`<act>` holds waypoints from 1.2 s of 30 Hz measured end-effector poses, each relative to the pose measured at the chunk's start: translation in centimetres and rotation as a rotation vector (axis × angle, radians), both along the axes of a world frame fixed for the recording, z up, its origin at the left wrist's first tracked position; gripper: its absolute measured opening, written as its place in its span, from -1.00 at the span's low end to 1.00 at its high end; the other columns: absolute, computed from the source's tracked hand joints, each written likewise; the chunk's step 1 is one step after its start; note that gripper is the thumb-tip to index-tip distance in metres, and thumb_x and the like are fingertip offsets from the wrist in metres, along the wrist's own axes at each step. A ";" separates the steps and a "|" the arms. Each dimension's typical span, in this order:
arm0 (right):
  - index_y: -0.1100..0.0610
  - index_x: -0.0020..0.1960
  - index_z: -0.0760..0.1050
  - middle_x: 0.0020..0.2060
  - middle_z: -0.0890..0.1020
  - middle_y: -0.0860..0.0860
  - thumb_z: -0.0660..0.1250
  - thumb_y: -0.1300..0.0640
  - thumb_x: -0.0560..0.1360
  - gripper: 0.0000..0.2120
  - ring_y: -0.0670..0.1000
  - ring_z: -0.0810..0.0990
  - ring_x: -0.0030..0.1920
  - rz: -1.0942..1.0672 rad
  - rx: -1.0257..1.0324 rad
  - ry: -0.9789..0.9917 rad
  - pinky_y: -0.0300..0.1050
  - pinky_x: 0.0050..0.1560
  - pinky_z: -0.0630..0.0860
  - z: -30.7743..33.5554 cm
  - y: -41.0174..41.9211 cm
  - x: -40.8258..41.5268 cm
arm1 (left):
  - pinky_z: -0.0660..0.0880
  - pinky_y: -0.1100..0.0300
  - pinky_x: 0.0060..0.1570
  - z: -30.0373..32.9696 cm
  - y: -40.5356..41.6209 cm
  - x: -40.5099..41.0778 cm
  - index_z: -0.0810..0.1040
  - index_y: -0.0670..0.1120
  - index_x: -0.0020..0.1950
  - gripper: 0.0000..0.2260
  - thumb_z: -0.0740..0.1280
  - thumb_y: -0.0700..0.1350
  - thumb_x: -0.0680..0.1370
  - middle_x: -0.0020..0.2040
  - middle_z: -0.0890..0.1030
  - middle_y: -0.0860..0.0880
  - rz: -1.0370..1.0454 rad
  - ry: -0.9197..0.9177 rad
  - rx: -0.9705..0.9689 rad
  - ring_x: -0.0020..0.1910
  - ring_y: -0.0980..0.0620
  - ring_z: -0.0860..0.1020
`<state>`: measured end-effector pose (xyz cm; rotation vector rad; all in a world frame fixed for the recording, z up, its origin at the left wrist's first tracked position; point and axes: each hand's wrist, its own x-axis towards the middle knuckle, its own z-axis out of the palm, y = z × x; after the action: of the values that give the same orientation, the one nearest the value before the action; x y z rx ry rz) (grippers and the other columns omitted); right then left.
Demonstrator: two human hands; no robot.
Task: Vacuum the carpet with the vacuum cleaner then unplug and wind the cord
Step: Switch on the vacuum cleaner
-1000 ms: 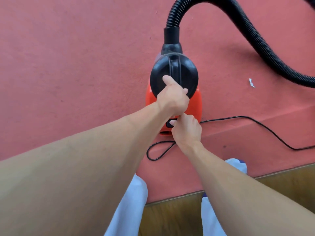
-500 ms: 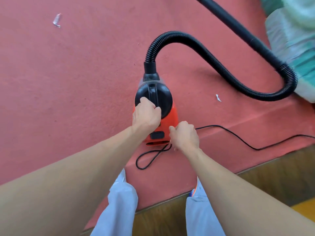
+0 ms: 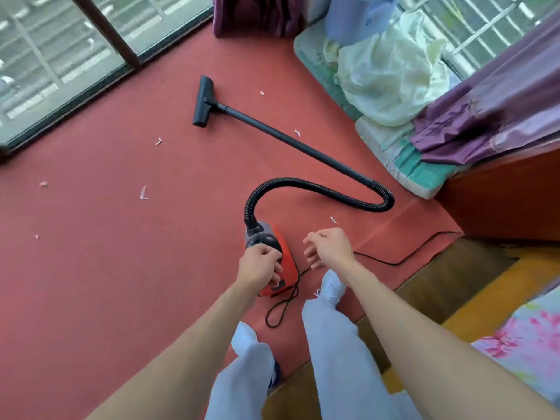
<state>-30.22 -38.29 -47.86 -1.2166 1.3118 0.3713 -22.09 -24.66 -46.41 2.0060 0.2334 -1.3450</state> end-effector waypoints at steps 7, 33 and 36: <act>0.25 -0.20 0.59 -0.38 0.59 0.15 0.24 0.24 0.55 -0.78 0.09 0.52 -0.45 0.040 0.053 0.042 -0.17 -0.47 0.50 5.0 -3.5 0.6 | 0.49 0.16 -0.40 5.8 -6.4 -0.9 0.56 -0.19 -0.11 -0.86 0.24 -0.17 0.53 -0.37 0.58 -0.09 0.018 0.005 0.005 -0.49 -0.03 0.51; 0.06 0.16 0.51 0.07 0.61 0.03 0.29 0.10 0.50 -0.76 0.09 0.58 0.15 0.538 -0.236 0.251 -0.09 0.14 0.45 -19.4 -20.5 6.9 | 0.43 0.18 -0.48 -14.6 -22.6 9.2 0.54 -0.19 -0.13 -0.87 0.20 -0.26 0.54 -0.39 0.49 -0.11 0.193 0.202 -0.091 -0.58 0.05 0.40; 0.18 0.33 0.38 0.23 0.46 0.16 0.32 0.14 0.47 -0.56 0.19 0.41 0.29 0.736 -0.368 0.275 0.06 0.27 0.37 -27.2 -24.7 7.0 | 0.43 0.15 -0.42 -21.4 -26.7 6.7 0.54 -0.18 -0.13 -0.88 0.22 -0.25 0.52 -0.40 0.50 -0.09 0.209 0.250 -0.059 -0.57 0.04 0.40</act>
<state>-23.20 -62.95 -75.02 -2.0129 1.1469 0.8705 -15.39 -51.36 -67.76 1.7111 0.4981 -1.4463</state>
